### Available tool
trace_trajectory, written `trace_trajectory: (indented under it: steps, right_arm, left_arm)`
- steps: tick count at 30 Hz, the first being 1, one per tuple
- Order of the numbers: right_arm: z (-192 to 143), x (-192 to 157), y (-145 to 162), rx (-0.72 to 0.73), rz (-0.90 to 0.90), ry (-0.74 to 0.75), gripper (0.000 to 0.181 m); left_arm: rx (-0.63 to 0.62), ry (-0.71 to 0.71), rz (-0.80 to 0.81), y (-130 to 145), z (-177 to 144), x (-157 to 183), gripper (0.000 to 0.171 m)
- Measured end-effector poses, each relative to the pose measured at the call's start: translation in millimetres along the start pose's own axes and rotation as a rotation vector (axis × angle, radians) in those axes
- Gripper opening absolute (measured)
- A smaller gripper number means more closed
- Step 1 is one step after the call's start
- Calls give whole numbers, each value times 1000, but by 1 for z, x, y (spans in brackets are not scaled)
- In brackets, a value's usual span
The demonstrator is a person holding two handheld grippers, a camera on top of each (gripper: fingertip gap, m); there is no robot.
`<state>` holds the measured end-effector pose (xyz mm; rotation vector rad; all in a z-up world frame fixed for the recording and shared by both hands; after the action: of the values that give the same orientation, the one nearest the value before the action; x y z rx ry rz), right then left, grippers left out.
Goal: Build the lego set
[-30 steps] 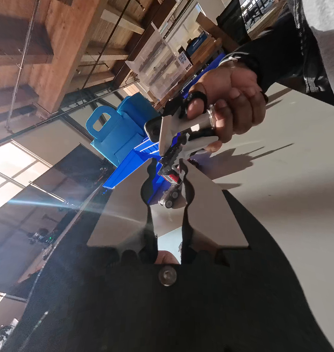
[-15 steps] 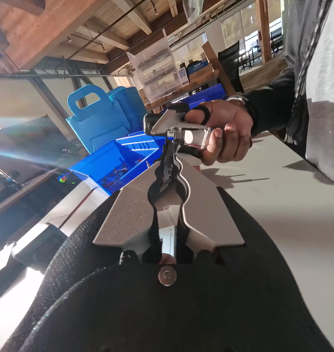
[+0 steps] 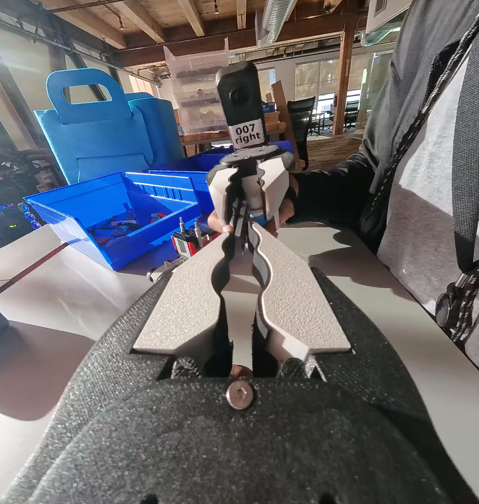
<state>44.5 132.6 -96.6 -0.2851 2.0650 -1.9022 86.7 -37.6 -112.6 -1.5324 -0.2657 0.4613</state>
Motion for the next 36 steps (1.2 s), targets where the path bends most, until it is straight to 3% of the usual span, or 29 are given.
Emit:
trace_trajectory:
  steps: [16, 36]
  right_arm:
    - [3, 3, 5, 25, -70, -76, 12]
    - [4, 6, 10, 53, -26, -62, 10]
  left_arm:
    - [-40, 58, -22, 5, 3, 2, 10]
    - [-56, 74, -68, 5, 3, 0, 9]
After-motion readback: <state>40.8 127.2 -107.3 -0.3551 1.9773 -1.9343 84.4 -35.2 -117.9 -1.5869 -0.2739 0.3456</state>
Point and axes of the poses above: each gripper's, where its closed fingertips meet, z out along the fingers, y out of its underside, x = y × z across the jaws, the point moved 9 cm from there along -z, back along the fingers, and after that the axes turned 9 degrees about -y, right-handed, at the moved point
